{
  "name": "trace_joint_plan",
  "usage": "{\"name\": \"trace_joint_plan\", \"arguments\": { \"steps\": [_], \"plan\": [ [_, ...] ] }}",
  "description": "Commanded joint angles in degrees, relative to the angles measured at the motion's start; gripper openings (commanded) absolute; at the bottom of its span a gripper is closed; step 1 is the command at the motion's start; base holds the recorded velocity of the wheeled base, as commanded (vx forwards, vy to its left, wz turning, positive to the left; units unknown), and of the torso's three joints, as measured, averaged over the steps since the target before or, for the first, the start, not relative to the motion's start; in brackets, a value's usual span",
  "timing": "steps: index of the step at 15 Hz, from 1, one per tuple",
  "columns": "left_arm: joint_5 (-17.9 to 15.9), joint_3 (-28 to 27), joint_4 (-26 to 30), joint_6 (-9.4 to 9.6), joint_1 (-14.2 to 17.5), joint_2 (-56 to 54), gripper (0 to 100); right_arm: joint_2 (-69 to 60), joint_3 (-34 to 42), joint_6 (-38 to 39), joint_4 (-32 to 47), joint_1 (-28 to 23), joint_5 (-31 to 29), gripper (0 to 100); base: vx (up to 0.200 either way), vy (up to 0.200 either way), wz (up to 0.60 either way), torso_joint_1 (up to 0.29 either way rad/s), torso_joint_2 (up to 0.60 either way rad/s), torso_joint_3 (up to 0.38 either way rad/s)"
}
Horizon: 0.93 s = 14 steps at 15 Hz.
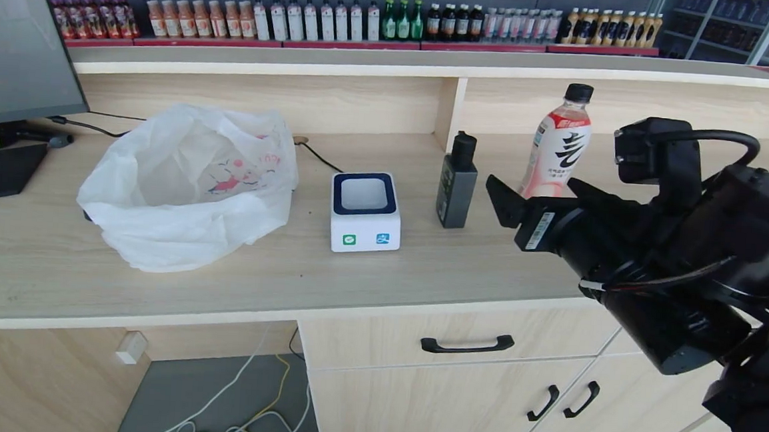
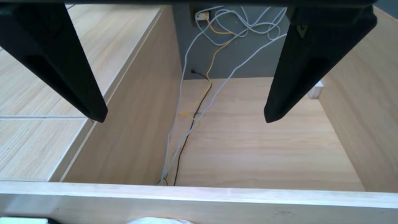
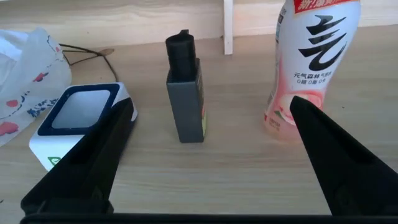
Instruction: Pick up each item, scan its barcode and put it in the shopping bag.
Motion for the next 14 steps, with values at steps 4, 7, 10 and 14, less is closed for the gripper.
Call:
{"name": "trace_joint_plan", "arguments": {
  "steps": [4,7,10,14],
  "plan": [
    [0.0,0.0,0.0,-0.02,0.0,0.0,100,5.2,-4.8,-1.6,-0.2,0.0,1.1,100,0.000,0.000,0.00,0.000,0.00,0.000],
    [0.0,0.0,0.0,-0.02,0.0,0.0,100,6.6,-6.2,-1.5,-0.3,0.0,2.2,100,0.000,0.000,0.00,0.000,0.00,0.000],
    [0.0,0.0,0.0,-0.02,0.0,0.0,100,11.7,-13.4,-1.8,-0.2,0.4,3.7,100,0.000,0.000,0.00,0.000,0.00,0.000],
    [0.0,0.0,0.0,-0.02,0.0,0.0,100,17.3,-18.2,-1.8,0.1,-2.6,6.5,100,0.000,0.000,0.00,0.000,0.00,0.000]
  ]
}}
